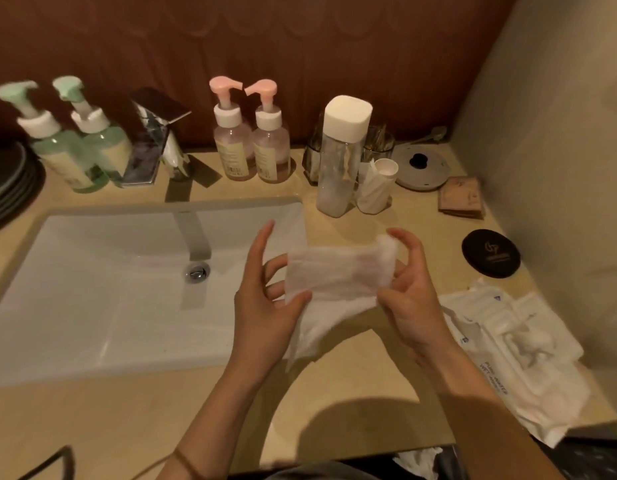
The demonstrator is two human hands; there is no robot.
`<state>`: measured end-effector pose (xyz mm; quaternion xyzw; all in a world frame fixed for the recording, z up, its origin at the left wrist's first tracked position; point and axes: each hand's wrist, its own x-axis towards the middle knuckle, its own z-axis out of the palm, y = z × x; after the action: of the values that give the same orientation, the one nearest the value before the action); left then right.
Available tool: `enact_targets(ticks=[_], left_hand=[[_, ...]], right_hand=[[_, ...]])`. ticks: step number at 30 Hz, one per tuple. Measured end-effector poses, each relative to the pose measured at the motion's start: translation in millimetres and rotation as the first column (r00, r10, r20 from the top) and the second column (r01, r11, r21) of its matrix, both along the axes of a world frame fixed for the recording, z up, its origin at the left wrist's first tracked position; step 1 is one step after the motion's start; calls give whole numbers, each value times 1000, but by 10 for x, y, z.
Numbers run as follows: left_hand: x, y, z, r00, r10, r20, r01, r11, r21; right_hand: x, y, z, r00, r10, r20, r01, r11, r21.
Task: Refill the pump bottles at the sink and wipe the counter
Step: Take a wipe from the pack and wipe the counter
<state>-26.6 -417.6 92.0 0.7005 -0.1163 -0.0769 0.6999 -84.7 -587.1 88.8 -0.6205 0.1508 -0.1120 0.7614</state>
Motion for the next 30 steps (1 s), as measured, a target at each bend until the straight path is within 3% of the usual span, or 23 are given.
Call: enact_targets(ticks=[4, 6, 12, 16, 18, 25, 30], left_hand=[[59, -18, 52, 997, 79, 18, -78, 996, -33], [68, -54, 22, 998, 56, -36, -58, 996, -60], [-1, -157, 18, 995, -64, -77, 57, 995, -83], [33, -163, 111, 982, -173, -77, 166, 982, -93], [64, -137, 156, 977, -203, -63, 196, 976, -91], [141, -26, 300, 979, -187, -83, 175, 974, -141], [116, 21, 308, 985, -162, -58, 154, 981, -122]], right_hand=[[-138, -158, 98, 995, -3, 101, 19, 987, -162], [-176, -204, 60, 998, 22, 63, -6, 970, -242], [-182, -215, -81, 997, 53, -57, -67, 961, -270], [-106, -230, -24, 939, 291, -182, -343, 806, -482], [-61, -222, 17, 912, 331, -244, -411, 737, -537], [-62, -225, 46, 915, 327, -237, -401, 803, -440], [-137, -67, -52, 892, 203, -403, -246, 967, -58]])
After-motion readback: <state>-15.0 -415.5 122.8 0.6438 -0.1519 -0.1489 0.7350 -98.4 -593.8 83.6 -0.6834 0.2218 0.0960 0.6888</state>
